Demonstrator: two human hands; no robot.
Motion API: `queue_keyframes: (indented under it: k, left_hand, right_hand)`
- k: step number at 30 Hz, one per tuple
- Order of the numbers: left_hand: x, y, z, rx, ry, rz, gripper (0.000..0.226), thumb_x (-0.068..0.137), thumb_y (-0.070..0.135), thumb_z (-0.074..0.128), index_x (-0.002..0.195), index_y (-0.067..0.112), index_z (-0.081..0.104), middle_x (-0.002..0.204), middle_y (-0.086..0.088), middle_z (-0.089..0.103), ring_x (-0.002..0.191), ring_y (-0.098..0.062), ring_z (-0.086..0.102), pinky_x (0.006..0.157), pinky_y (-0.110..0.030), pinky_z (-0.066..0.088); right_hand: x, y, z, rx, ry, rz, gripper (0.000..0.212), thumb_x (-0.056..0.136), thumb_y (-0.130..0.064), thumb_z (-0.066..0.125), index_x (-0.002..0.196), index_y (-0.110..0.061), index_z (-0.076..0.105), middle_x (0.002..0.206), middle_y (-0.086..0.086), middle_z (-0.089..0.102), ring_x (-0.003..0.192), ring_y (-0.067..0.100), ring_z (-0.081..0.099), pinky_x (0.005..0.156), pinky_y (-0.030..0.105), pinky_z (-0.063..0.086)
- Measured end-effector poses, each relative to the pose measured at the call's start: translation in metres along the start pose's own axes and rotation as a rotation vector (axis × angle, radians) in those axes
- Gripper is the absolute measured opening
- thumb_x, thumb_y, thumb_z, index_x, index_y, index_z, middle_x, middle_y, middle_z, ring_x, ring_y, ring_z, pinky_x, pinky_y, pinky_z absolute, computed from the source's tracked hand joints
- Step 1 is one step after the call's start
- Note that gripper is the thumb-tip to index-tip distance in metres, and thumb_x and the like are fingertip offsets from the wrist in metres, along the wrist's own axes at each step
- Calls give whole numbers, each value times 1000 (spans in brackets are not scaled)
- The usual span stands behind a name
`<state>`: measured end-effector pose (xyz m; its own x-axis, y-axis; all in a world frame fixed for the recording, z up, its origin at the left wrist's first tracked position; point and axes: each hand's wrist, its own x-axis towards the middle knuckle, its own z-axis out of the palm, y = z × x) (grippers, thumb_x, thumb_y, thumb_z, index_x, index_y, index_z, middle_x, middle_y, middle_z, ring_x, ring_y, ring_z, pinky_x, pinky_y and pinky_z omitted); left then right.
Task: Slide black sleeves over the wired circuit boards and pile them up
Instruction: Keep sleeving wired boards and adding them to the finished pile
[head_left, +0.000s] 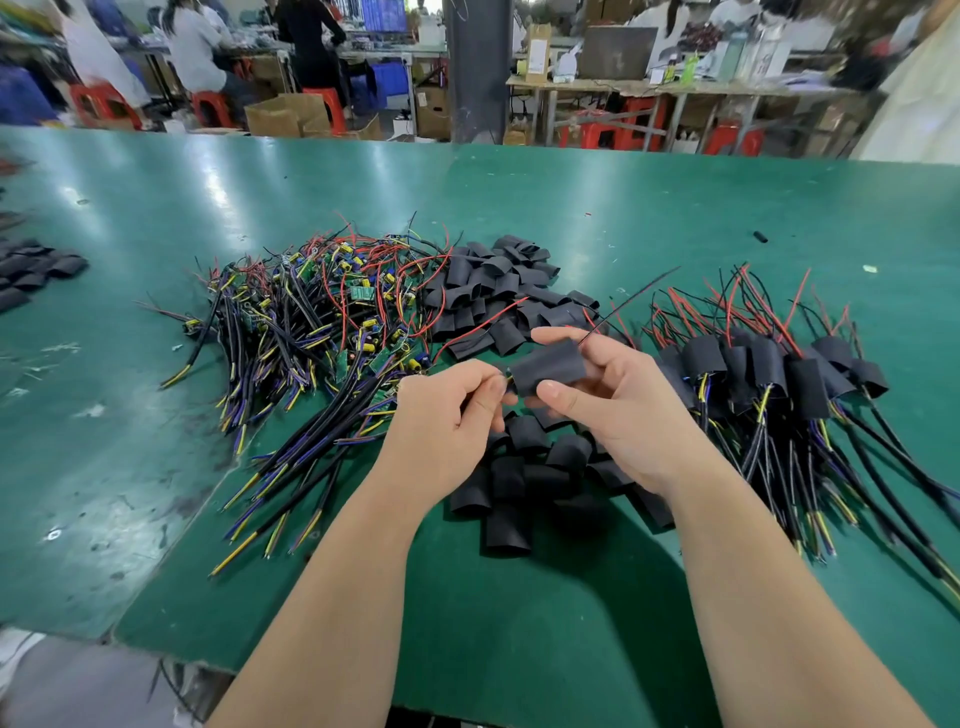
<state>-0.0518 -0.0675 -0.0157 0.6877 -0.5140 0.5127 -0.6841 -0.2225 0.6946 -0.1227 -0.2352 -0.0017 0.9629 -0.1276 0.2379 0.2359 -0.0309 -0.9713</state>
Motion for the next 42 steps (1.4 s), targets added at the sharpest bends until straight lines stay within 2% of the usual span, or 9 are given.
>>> queue_keyframes:
  k: [4,9,16,23,26,30,33,37,42]
  left_hand:
    - [0,1,0,93,1,35,22,94,20,45,75,24,55,53,13,52,47,-2,45,65,-37,38]
    - [1,3,-1,47,41,15,21,94,22,45,76,22,57,54,14,54,47,-4,45,66,-34,33]
    - [2,-3,0,47,80,19,24,93,25,48,79,13,64,59,4,62,52,-26,58,63,-39,48]
    - [1,-1,1,-5,209,-64,30,89,43,54,81,18,67,65,6,66,61,-9,60,56,-13,43]
    - [1,-5,-1,-37,264,-146,29,94,39,44,86,21,65,73,13,68,55,6,54,52,-6,35]
    - [2,-13,-2,71,308,-258,20,98,30,45,94,24,63,78,13,68,65,0,58,62,-19,46]
    - [3,-16,-2,176,298,-320,12,93,18,53,99,23,63,86,9,67,77,-14,60,77,-40,51]
    - [2,-20,-3,509,324,-413,23,86,16,55,106,25,64,106,7,64,101,-21,54,89,-34,31]
    - [-2,-28,-9,759,231,-620,37,86,21,60,122,30,57,127,3,48,116,-24,41,92,-38,28]
  right_hand:
    - [2,2,8,132,10,29,35,92,-1,55,123,-18,57,95,6,71,75,18,66,68,24,52]
    - [3,1,11,368,-27,40,42,82,-11,57,123,-15,57,109,10,70,69,16,62,68,22,51]
    - [3,5,23,245,3,39,38,87,4,59,117,-19,60,99,2,73,67,12,61,69,21,51]
    - [4,-16,10,532,326,67,17,78,-13,64,93,-8,59,95,12,73,84,21,71,67,24,55]
    - [-3,-36,-18,686,565,-21,10,84,-11,63,86,-6,55,83,16,67,71,18,70,57,18,51]
    - [-13,-48,-41,403,856,-168,15,89,-10,65,75,-15,65,60,-1,64,49,10,60,49,20,47]
    - [-18,-50,-53,-68,1039,-141,13,82,-23,74,91,-21,64,66,-6,68,47,10,60,50,24,50]
    - [-21,-36,-66,-829,1085,89,24,79,-22,69,102,-20,66,105,12,66,88,26,61,82,35,47]
    - [-15,-33,-45,-874,1025,24,30,81,-12,59,109,-21,66,119,18,52,107,32,47,92,35,35]
